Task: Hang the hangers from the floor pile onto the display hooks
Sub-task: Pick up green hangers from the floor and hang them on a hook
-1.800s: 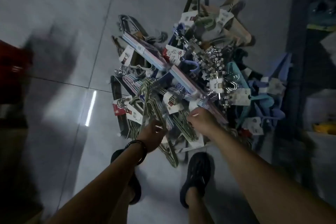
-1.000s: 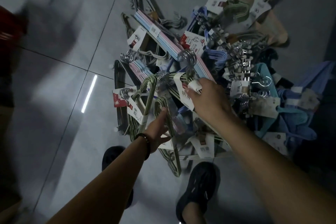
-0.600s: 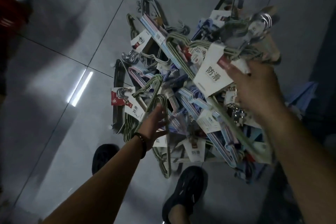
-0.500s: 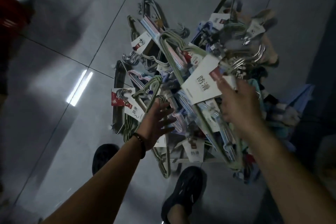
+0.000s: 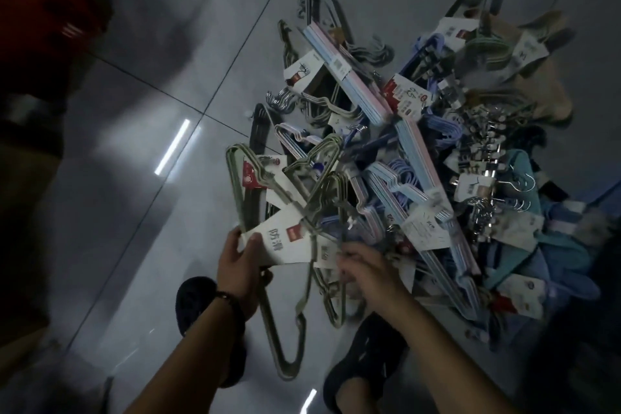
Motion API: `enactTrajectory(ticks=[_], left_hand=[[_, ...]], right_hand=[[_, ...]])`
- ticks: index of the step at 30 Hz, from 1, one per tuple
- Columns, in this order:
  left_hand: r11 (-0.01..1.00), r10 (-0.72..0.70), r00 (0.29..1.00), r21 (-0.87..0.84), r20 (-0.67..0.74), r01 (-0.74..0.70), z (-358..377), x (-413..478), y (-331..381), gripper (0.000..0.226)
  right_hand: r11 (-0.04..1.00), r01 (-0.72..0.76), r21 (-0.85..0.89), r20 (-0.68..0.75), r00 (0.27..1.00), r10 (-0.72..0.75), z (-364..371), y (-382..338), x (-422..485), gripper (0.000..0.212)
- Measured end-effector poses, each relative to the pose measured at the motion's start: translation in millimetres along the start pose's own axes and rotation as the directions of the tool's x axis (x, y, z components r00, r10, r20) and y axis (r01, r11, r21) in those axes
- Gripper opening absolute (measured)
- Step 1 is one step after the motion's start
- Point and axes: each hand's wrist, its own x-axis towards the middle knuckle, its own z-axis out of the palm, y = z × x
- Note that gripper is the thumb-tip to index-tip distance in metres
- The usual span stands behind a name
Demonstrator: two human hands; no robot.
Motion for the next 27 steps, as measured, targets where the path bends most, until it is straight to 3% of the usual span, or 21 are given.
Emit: enactTrajectory(ticks=[2,4,6,8,9,11,12,14,17,21,24,27], left_hand=[[1.0,-0.003,0.999,0.006,-0.043,0.003,-19.3,19.4,-3.1,0.029],[1.0,-0.001,0.998,0.02,-0.07,0.002,-39.4,40.4,-7.8,0.034],[0.999,0.007,0.996,0.039,-0.093,-0.003,-58.7,61.5,-11.3,0.038],[0.998,0.006,0.997,0.067,-0.08,-0.001,-78.7,80.3,-15.8,0.039],[0.998,0.009,0.997,0.064,-0.072,-0.004,-86.8,88.5,-17.6,0.037],[0.999,0.014,0.998,0.036,-0.063,-0.011,-104.4,103.1,-20.7,0.032],[1.0,0.013,0.998,0.026,-0.069,-0.011,-113.1,109.3,-21.5,0.031],[1.0,0.009,0.995,0.023,-0.099,-0.007,-129.5,119.6,-25.3,0.034],[1.0,0.004,0.993,0.028,-0.116,-0.001,-146.3,126.2,-35.9,0.034],[0.999,-0.028,0.997,0.027,-0.067,0.03,-153.7,128.5,-43.5,0.033],[0.997,-0.067,0.996,0.032,-0.06,0.069,-151.9,127.3,-47.3,0.04],[0.997,-0.076,0.994,0.009,-0.083,0.077,-148.8,121.0,-47.3,0.039]], right_hand=[[0.991,0.034,-0.131,-0.178,0.982,-0.057,-1.4,-7.6,19.0,0.016],[0.921,0.125,-0.369,-0.304,0.92,-0.247,9.2,-29.4,42.3,0.019],[0.771,0.224,-0.596,-0.27,0.849,-0.455,26.9,-62.6,72.7,0.02],[0.491,0.266,-0.829,-0.095,0.8,-0.592,49.2,-93.2,111.8,0.032],[0.308,0.245,-0.919,0.017,0.807,-0.59,60.6,-105.7,131.6,0.044],[-0.054,0.186,-0.981,0.19,0.872,-0.451,83.4,-123.4,169.0,0.064],[-0.184,0.172,-0.968,0.228,0.906,-0.356,94.6,-128.2,184.8,0.07],[-0.313,0.153,-0.938,0.221,0.956,-0.194,112.2,-127.2,207.4,0.073],[-0.352,0.075,-0.933,0.123,0.985,-0.117,120.9,-115.5,221.9,0.072],[-0.432,0.071,-0.899,0.142,0.981,-0.135,124.8,-128.3,221.3,0.057],[-0.282,0.197,-0.939,0.208,0.978,-0.008,125.7,-139.9,213.2,0.061],[-0.052,0.257,-0.965,0.259,0.965,-0.037,112.4,-150.7,201.4,0.051]])
